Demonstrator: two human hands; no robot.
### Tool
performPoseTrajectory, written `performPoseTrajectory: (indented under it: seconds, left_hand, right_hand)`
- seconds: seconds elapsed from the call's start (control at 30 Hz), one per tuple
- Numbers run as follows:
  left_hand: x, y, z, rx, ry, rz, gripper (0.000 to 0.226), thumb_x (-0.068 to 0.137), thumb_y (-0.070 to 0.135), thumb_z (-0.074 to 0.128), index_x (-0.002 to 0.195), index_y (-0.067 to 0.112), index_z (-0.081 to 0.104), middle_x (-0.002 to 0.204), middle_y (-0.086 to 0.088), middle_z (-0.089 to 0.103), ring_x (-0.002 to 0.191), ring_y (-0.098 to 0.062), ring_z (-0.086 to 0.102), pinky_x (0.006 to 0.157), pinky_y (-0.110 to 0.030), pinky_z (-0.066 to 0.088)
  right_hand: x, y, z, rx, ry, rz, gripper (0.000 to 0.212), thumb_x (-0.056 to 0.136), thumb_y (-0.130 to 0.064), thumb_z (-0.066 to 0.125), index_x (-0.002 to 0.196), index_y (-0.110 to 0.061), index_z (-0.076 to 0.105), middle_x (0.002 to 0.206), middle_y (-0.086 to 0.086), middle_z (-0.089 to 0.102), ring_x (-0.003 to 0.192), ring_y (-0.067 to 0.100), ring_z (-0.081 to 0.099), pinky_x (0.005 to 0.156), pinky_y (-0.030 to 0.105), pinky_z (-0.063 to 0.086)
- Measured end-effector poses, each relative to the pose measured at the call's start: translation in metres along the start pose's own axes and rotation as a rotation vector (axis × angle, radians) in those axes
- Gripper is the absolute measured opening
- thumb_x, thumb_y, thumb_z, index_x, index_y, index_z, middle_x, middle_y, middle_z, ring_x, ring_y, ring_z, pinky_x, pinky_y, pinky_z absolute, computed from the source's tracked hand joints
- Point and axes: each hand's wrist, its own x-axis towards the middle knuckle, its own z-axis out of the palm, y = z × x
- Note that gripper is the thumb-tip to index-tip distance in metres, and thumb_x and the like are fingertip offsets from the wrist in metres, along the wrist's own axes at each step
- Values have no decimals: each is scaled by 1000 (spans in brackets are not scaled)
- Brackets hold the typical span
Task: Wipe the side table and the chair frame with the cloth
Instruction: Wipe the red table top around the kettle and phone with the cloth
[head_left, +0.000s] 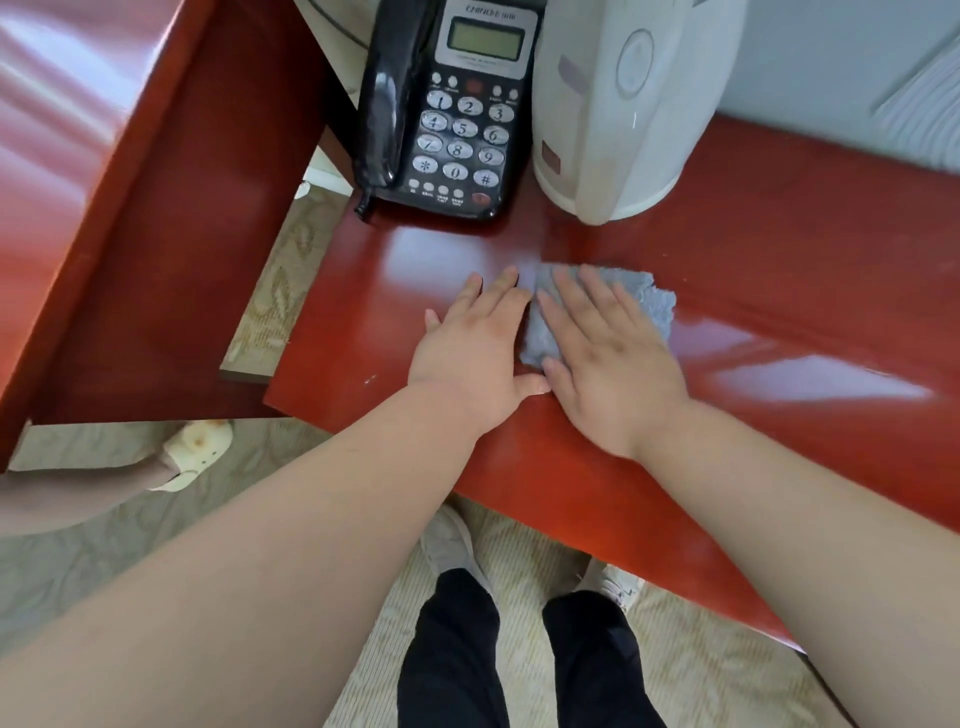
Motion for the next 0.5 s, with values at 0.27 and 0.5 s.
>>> performPoseTrajectory:
  seconds: [0.27,0.5]
  left_hand:
    - [0,-60,-48,17,43,-11,88,84,55,77,158,39,32,172,5,13,159,-27,8,122,-62,24]
    - [15,-91,-38,69,-95,-72,90,90,59,67,161,48,13,174,7,-3,158,-43,-3,117,-69,29]
  right_hand:
    - [-36,-24,6,50,-56,34,67,105,-33,44,163,-13,18,172,5,16,159,24,7,129,44,7]
    - [67,-24,7,72,58,176,65,102,-30,39,160,-5,25,168,14,25,155,33,21,128,44,13]
